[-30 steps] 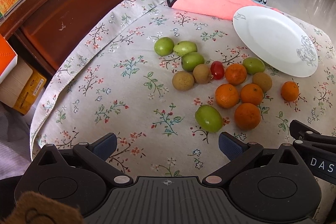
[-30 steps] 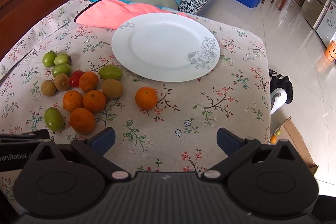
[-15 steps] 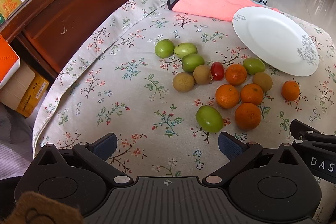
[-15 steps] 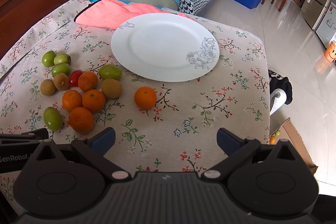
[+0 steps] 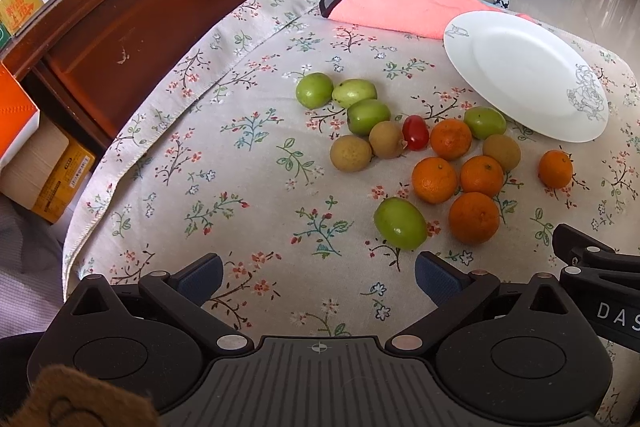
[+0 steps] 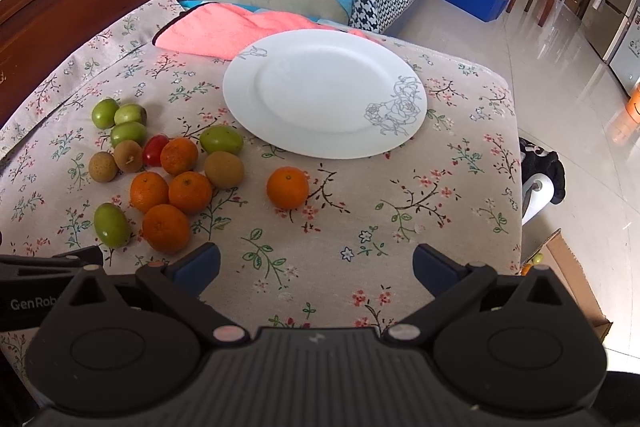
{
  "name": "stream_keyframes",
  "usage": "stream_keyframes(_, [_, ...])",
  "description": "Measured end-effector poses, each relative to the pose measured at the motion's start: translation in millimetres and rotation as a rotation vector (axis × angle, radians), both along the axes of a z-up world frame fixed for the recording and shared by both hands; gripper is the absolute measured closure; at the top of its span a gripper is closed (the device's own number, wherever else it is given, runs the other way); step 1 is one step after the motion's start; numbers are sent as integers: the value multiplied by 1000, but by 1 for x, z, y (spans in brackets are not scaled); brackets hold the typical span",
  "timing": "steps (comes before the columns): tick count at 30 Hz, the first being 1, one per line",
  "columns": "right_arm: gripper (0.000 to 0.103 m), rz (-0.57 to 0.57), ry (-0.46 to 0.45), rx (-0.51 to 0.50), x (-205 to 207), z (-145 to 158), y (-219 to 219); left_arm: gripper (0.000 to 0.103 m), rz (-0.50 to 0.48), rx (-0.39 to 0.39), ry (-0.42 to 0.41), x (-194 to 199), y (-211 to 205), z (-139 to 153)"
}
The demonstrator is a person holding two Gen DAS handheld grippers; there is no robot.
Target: Organize fruits
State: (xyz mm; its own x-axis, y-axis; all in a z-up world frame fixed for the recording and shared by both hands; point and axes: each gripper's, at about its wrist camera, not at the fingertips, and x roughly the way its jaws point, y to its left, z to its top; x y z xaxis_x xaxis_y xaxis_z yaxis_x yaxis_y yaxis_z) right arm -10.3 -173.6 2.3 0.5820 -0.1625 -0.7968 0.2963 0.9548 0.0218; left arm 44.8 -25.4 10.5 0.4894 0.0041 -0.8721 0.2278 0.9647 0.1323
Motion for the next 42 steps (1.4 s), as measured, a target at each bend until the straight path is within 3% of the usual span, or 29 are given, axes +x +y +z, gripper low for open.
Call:
stream_keyframes(8, [2,24,-78,34,-13,9,-17,0,-8,-50,-50,2,10,11])
stream_keyframes(17, [2,-119,-85,75,-29,10,-64,0,87,-97,-60,13,42,14])
stream_keyframes(23, [4,-183,-98,135,-36,9,-80,0,141,-128,-113,17,59,19])
stream_keyframes(28, [10,-212,-113,150,-38,11,-84,0,94,-111,-121,15,57,17])
stream_keyframes(32, [12,-228,-122,150,-39,12,-86,0,65,-135,-128,10,53,15])
stream_keyframes(37, [17,-226,-121,182,-38,10,-87,0,24,-185,-78,7,44,3])
stream_keyframes(42, [18,-209,-126,211,-37,10,-84,1,2,-175,-128,3,36,1])
